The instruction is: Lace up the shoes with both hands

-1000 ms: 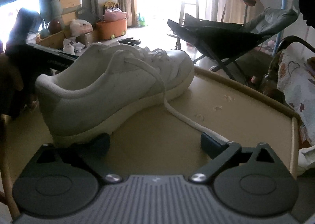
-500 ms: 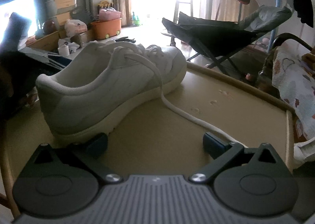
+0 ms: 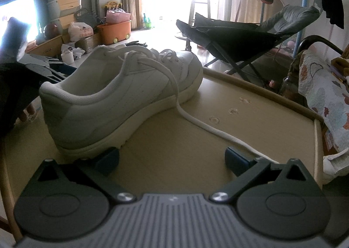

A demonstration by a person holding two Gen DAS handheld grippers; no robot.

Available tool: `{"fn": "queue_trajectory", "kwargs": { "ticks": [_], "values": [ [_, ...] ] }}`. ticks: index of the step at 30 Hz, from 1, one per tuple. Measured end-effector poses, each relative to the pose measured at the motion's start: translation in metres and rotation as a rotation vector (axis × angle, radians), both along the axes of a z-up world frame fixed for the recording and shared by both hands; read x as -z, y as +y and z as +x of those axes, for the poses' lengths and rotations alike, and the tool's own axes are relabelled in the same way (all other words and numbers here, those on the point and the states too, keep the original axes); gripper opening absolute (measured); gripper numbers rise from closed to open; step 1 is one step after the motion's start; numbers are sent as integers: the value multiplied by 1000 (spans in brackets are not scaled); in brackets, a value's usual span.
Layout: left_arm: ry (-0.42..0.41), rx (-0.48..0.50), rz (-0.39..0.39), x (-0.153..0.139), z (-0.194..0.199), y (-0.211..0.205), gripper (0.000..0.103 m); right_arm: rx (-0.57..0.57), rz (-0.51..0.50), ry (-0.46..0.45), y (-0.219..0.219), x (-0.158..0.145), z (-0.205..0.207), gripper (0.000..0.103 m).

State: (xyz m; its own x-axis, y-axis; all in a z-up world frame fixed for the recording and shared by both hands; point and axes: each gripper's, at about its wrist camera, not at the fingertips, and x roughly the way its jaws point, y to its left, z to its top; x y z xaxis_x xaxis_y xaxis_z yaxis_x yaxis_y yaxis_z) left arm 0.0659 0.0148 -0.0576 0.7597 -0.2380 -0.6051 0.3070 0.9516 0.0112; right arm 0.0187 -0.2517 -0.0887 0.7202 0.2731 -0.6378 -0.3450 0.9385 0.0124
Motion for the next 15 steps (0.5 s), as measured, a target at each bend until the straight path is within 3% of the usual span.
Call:
{"fn": "queue_trajectory", "kwargs": {
  "ticks": [15],
  "values": [
    [2, 1, 0, -1, 2, 1, 103, 1, 0, 0, 0, -1, 0, 103]
  ]
}}
